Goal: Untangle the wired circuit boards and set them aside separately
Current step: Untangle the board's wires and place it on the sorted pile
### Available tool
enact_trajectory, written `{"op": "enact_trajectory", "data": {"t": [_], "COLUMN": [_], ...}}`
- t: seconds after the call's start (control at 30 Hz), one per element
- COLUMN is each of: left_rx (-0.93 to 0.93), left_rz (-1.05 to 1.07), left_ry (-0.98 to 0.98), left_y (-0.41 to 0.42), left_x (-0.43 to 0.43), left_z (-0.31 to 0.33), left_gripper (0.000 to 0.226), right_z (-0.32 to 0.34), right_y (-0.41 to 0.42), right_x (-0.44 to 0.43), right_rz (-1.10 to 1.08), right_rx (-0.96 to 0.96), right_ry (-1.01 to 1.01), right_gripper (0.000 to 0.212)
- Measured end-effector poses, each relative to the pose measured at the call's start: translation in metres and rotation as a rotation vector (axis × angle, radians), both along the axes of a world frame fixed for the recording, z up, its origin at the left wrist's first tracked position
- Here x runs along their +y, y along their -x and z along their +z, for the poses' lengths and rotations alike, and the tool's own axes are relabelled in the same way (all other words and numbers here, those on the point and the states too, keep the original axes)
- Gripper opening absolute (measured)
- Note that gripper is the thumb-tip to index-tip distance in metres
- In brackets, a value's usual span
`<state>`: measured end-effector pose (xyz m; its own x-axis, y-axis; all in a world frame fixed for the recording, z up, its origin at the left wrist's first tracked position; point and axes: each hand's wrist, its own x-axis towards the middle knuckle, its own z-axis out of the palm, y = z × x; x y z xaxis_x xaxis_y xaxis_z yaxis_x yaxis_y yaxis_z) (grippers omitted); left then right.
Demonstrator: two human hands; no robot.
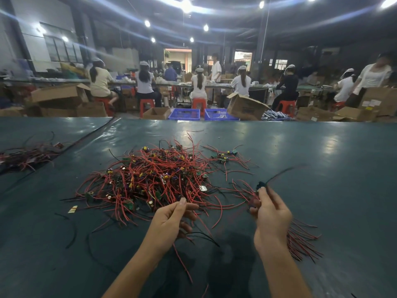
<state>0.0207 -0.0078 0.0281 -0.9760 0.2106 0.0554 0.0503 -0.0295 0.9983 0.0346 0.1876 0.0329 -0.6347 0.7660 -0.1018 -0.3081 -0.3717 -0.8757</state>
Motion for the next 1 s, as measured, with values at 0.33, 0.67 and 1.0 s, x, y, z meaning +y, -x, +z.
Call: {"op": "enact_trajectory", "data": {"t": [0.33, 0.67, 1.0], "left_rx": [0.019, 0.515, 0.487], "left_rz": [-0.011, 0.313, 0.163], "left_ry": [0.002, 0.573, 1.065], "left_y": [0.003, 0.012, 0.023], "left_x": [-0.001, -0.018, -0.027], "left_z": [-0.003, -0.022, -0.044], "left_gripper": [0.041, 0.01, 0.04], "right_z": [-0.002, -0.009, -0.032], "right_y": [-0.005, -0.007, 0.001], "right_x": [0.045, -0.005, -0.023], "right_rz": [-0.07, 0.069, 0.304], "right_rx": [-0.604, -0.43, -0.399], "right_ry": [-1.134, -1.2, -1.173], "right_gripper": [0.034, 0.041, 0.034]}}
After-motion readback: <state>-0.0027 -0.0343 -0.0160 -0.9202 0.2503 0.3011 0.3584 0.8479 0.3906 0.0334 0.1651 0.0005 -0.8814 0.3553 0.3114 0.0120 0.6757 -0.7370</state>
